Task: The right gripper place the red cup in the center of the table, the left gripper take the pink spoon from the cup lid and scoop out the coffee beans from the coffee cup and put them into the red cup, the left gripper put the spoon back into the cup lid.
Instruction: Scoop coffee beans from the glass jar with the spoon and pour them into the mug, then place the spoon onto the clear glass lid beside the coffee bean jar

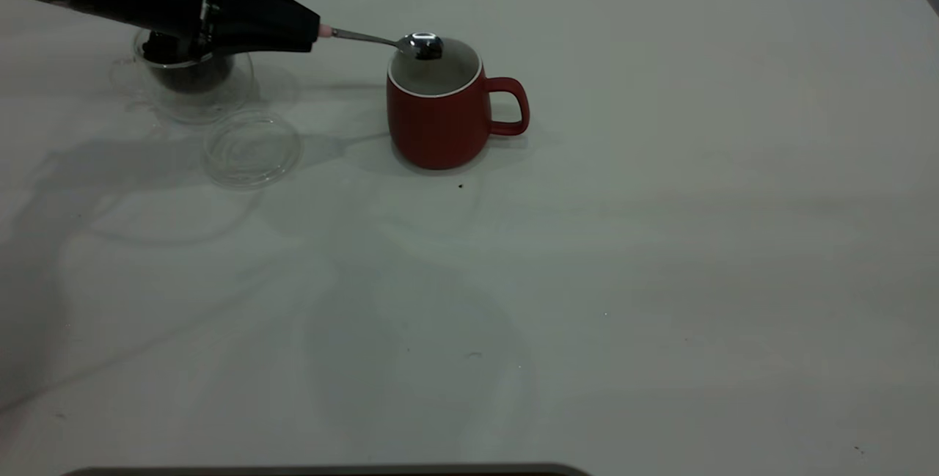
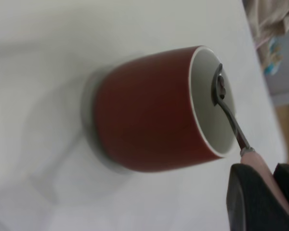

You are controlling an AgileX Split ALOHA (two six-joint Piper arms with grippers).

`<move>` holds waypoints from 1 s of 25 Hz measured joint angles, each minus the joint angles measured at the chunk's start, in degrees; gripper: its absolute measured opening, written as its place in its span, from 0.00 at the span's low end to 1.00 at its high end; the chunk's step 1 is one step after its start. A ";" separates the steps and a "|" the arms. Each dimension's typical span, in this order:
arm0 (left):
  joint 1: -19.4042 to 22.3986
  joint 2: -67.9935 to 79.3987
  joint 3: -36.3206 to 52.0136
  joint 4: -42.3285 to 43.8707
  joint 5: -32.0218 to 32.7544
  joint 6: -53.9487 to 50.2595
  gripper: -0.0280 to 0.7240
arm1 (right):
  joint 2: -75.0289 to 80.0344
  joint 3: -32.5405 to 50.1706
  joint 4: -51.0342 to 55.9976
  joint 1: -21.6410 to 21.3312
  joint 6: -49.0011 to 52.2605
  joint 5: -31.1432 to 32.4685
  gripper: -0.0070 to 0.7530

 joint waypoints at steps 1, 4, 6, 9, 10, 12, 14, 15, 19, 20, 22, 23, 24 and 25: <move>-0.31 0.07 0.00 -0.07 -0.79 2.47 0.19 | 0.00 0.00 0.00 0.00 0.00 0.00 0.74; -0.92 0.25 0.00 -1.04 -2.67 9.86 0.19 | 0.00 0.00 0.00 0.00 0.00 0.00 0.74; -1.00 0.32 0.00 -2.52 -3.20 12.86 0.19 | 0.00 0.00 0.00 0.00 0.00 0.00 0.74; -1.00 0.32 0.00 -4.94 -3.42 14.08 0.19 | 0.00 0.00 0.00 0.00 0.00 0.00 0.74; -1.00 0.32 0.00 -5.20 -3.37 14.08 0.19 | 0.00 0.00 0.00 0.00 0.00 0.00 0.74; -1.00 0.10 0.00 -5.13 -2.31 13.49 0.19 | 0.00 0.00 0.00 0.00 0.00 0.00 0.74; -0.63 -1.03 0.00 -3.81 -0.32 11.03 0.19 | 0.00 0.00 0.00 0.00 0.00 0.00 0.74; -0.21 -1.84 0.00 -2.37 1.24 9.62 0.19 | 0.00 0.00 0.00 0.00 0.00 0.00 0.74; 3.67 -7.17 0.00 3.56 6.17 1.00 0.19 | 0.00 0.00 0.00 0.00 0.00 0.00 0.74; 5.19 -8.36 0.00 4.46 7.05 -1.76 0.19 | 0.00 0.00 0.00 0.00 0.00 0.00 0.74; 8.26 -9.65 0.00 6.07 9.20 -6.52 0.19 | 0.00 0.00 0.00 0.00 0.00 0.00 0.74; 9.88 -9.73 0.00 6.95 10.14 -8.69 0.19 | 0.00 0.00 0.00 0.00 0.00 0.00 0.74; 11.45 -9.67 0.00 8.02 10.56 -10.19 0.19 | 0.00 0.00 0.00 0.00 0.00 0.00 0.74; 12.70 -9.45 0.00 9.74 10.68 -11.72 0.19 | 0.00 0.00 0.00 0.00 0.00 0.00 0.74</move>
